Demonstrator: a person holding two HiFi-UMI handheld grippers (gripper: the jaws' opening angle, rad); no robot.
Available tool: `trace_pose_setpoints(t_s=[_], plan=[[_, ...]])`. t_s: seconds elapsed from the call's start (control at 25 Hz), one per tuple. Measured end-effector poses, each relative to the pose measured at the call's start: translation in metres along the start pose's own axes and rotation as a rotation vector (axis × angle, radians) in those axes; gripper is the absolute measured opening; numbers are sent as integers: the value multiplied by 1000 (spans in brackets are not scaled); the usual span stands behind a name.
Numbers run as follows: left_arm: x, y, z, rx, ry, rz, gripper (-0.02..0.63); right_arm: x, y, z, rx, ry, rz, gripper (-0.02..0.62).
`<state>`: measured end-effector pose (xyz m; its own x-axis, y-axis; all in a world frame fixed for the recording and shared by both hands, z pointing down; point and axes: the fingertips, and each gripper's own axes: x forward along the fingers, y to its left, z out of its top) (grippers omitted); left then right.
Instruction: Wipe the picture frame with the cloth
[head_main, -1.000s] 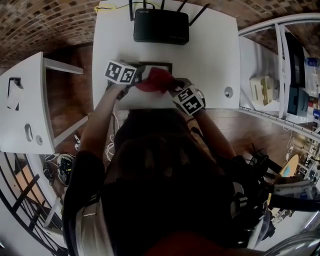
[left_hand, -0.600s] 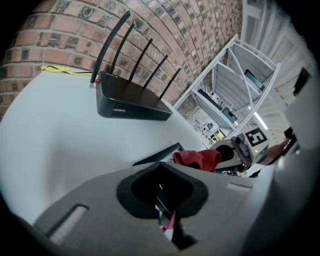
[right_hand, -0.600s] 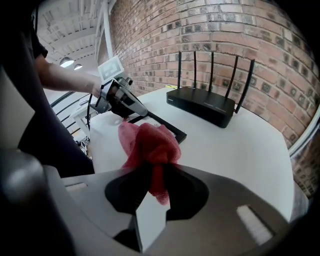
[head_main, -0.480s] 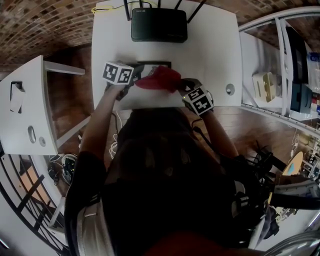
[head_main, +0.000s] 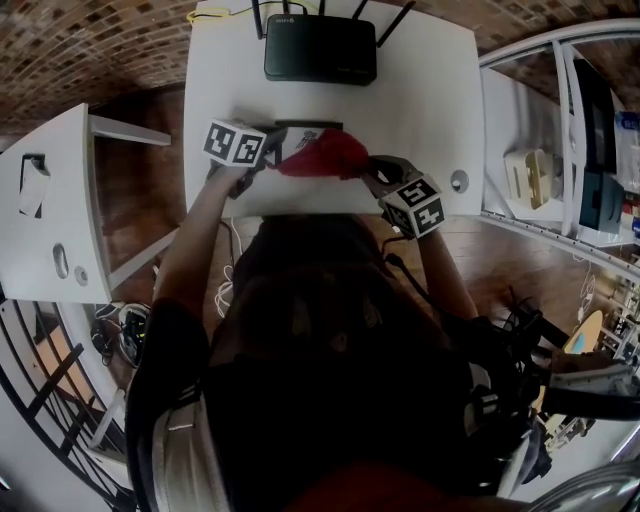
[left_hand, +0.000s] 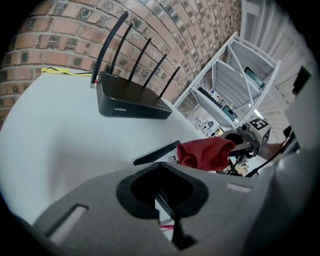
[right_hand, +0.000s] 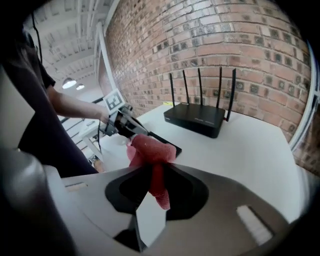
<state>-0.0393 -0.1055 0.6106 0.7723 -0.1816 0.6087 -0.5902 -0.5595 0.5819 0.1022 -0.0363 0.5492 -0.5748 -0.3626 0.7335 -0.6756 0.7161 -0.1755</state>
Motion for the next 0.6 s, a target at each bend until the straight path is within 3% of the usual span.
trace_pose_setpoints(t_s=[0.12, 0.24, 0.44, 0.6], plan=[[-2, 1, -1, -25, -24, -5, 2, -11, 32, 30, -12, -134, 169, 80], [-4, 2, -1, -8, -26, 11, 2, -20, 57, 53, -62, -205, 268, 80], [-22, 10, 8, -81, -123, 28, 2, -31, 70, 82, -121, -256, 294, 80], [-29, 7, 15, -95, -166, -13, 2, -34, 67, 107, -169, -279, 245, 80]])
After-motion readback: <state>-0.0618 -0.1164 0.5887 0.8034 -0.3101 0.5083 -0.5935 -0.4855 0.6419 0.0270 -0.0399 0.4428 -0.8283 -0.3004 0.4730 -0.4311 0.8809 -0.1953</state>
